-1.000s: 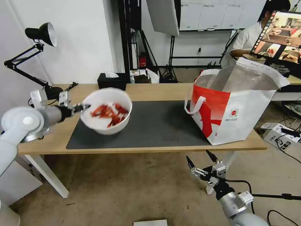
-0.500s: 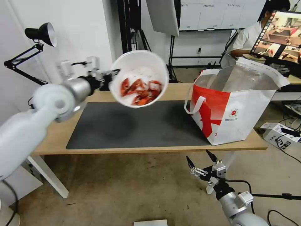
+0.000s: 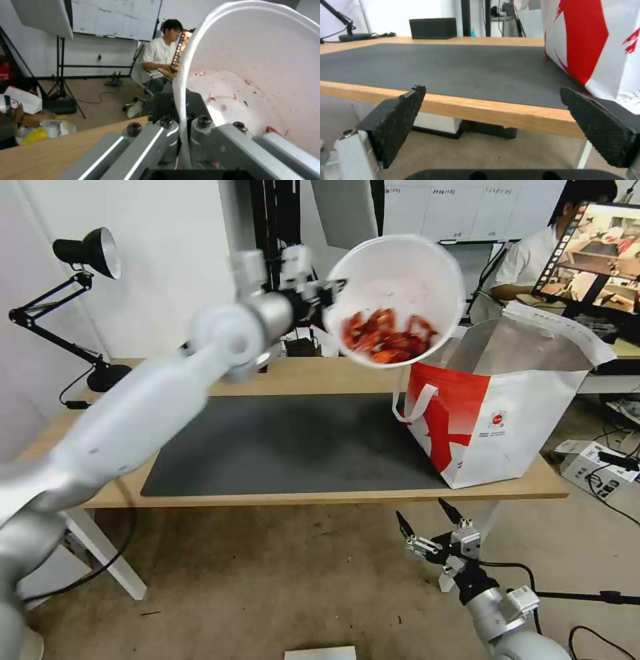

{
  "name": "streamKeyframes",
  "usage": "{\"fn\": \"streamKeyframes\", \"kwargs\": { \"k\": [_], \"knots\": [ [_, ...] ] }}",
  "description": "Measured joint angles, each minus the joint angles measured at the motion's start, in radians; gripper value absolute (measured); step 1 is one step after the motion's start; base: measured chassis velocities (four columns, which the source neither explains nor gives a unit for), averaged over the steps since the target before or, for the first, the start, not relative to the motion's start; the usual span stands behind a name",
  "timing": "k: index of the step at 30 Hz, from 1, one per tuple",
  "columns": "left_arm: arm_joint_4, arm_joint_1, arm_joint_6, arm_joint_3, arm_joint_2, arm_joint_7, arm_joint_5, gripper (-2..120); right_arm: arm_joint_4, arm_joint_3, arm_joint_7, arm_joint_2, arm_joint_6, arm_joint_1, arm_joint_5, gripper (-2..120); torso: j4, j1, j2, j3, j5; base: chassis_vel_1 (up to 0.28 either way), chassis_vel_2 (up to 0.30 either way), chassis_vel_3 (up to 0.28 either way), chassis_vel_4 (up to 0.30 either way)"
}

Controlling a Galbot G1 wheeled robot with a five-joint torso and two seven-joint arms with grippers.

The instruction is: Pick up the trash from the table and place it into the takeout bag.

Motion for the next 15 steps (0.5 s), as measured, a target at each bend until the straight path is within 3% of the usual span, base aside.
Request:
{"fn": "streamKeyframes", "kwargs": {
  "k": [3, 4, 7, 15],
  "knots": [
    [0.093, -0.026, -0.046, 0.039, -0.125, -0.05, 0.041, 0, 0.0, 0.0, 0.0, 0.0, 0.0, 0.0, 0.0, 100, 0.0002, 0.0, 0.0, 0.0, -0.0002, 0.0, 0.0, 0.0, 0.0],
    [0.093, -0.026, -0.046, 0.039, -0.125, -0.05, 0.041, 0, 0.0, 0.0, 0.0, 0.0, 0.0, 0.0, 0.0, 100, 0.0002, 0.0, 0.0, 0.0, -0.0002, 0.0, 0.0, 0.0, 0.0],
    [0.195, -0.031, -0.11, 0.078, -0.254, -0.098, 0.116, 0, 0.0, 0.0, 0.0, 0.0, 0.0, 0.0, 0.0, 100, -0.0003, 0.0, 0.0, 0.0, -0.0001, 0.0, 0.0, 0.0, 0.0],
    [0.311, 0.008, -0.19, 0.138, -0.383, -0.165, 0.303, 0, 0.0, 0.0, 0.0, 0.0, 0.0, 0.0, 0.0, 100, 0.0001, 0.0, 0.0, 0.0, -0.0003, 0.0, 0.0, 0.0, 0.0]
  ]
}}
